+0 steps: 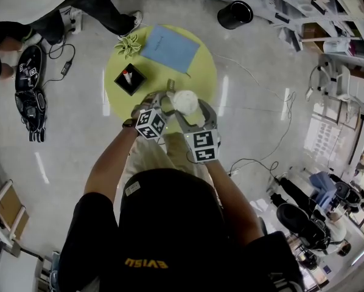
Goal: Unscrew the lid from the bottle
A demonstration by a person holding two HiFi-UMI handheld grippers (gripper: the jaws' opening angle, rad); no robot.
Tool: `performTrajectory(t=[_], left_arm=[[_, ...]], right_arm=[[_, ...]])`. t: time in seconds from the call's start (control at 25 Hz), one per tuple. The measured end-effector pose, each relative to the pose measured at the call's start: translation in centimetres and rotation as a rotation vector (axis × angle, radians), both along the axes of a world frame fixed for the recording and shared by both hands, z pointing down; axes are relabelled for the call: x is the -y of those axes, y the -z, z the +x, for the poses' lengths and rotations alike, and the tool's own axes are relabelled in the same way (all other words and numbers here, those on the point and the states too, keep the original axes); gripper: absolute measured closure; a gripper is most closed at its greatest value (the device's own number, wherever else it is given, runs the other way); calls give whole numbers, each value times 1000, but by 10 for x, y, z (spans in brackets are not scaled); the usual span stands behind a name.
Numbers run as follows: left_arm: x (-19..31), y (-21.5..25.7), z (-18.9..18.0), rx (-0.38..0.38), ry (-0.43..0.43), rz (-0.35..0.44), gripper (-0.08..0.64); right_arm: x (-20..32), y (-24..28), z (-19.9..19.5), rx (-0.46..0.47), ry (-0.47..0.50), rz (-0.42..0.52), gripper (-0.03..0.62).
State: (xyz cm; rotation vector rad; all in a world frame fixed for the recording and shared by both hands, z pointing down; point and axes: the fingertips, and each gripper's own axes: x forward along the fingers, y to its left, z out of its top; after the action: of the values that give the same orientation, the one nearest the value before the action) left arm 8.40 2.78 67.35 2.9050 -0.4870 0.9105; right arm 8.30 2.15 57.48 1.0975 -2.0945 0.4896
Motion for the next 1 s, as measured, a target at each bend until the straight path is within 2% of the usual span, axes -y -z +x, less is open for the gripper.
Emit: performTrajectory(t=[0.44, 1.0], left_arm=[[-1, -1, 0, -2, -15, -14, 239], [-3, -3, -2, 5, -37, -61, 243]], right_arm=[[-2, -1, -1, -20, 274, -29, 253], [-5, -2, -1, 0, 609, -39, 252]])
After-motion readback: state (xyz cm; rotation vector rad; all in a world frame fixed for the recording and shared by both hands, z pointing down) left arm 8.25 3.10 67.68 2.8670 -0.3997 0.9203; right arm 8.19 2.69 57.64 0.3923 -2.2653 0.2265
